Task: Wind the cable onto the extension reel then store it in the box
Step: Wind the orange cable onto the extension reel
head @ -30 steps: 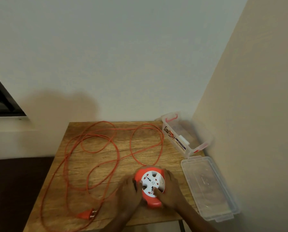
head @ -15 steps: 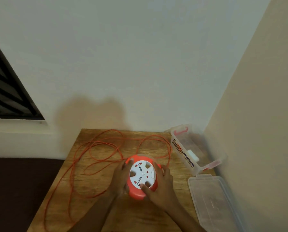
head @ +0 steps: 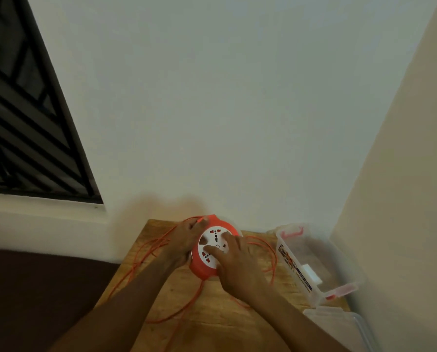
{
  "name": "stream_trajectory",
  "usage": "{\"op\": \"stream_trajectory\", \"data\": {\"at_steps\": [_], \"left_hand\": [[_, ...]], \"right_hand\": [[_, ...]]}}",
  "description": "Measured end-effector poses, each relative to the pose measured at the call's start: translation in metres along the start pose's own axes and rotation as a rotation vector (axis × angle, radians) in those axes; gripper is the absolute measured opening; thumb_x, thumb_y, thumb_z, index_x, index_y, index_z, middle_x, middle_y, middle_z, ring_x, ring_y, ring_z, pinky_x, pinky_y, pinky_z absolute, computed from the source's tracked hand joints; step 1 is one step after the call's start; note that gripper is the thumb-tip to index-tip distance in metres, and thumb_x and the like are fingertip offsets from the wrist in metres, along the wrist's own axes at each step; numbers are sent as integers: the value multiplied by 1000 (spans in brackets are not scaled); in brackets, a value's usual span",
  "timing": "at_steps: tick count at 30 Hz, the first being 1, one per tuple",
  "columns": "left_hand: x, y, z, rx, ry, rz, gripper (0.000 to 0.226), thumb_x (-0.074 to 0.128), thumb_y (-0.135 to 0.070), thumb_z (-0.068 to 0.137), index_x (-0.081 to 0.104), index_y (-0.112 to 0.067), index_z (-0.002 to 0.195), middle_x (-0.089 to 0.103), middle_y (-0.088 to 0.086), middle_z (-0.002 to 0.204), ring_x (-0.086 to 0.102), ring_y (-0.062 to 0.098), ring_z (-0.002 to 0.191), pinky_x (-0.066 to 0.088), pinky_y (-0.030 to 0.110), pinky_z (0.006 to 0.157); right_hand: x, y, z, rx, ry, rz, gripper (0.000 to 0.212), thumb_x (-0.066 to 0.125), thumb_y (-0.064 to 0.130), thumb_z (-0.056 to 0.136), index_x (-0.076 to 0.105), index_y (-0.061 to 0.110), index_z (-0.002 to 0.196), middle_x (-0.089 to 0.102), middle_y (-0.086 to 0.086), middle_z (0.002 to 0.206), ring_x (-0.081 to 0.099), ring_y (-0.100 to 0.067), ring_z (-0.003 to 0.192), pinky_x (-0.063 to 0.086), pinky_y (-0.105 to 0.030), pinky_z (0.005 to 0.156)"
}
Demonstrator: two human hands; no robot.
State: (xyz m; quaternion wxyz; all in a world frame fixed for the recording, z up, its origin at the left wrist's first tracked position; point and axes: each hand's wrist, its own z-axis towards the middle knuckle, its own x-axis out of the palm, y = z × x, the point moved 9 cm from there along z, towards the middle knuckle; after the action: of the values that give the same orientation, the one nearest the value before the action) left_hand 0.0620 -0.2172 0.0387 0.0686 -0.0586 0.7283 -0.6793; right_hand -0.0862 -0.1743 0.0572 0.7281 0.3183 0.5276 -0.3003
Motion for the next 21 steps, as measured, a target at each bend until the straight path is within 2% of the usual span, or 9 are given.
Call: {"op": "stream_trajectory", "data": {"at_steps": [3,5,10,15,21], "left_hand": [[-8,-12,3,11,5,-22,27,65,-45,98,73,-26,115,82,6,104,81,32,87,67,47,70],[-11,-20,5,19,6,-20,24,67,-47,96,73,-31,113,83,2,104,81,29,86,67,42,66],[-16,-32,11,26,22,-22,22,69,-46,96,75,-31,110,83,2,102,81,27,85,66,38,63],[-15,-35,12,30,14,-38,19,68,-46,96,77,-32,105,84,0,98,81,24,82,64,34,60],[-15,-42,5,32,-21,-98,16,72,-49,93,84,-38,93,84,3,98,81,25,84,64,36,63]], "right_hand": [[-16,3,18,-14,-23,-113,69,68,35,83,34,44,142,49,-10,136,44,-36,121,49,-48,91],[-26,6,28,-11,-37,-135,69,65,37,84,31,45,143,52,-12,130,46,-36,117,48,-47,89],[-35,18,39,-39,5,-172,74,67,34,86,28,43,148,50,-19,133,44,-39,120,46,-49,92],[-46,27,43,-81,-17,-249,71,71,33,87,36,33,149,54,-22,131,49,-41,119,48,-49,92],[-55,30,47,-111,-10,-329,67,67,35,90,35,32,149,52,-23,134,47,-43,123,44,-49,96]]}}
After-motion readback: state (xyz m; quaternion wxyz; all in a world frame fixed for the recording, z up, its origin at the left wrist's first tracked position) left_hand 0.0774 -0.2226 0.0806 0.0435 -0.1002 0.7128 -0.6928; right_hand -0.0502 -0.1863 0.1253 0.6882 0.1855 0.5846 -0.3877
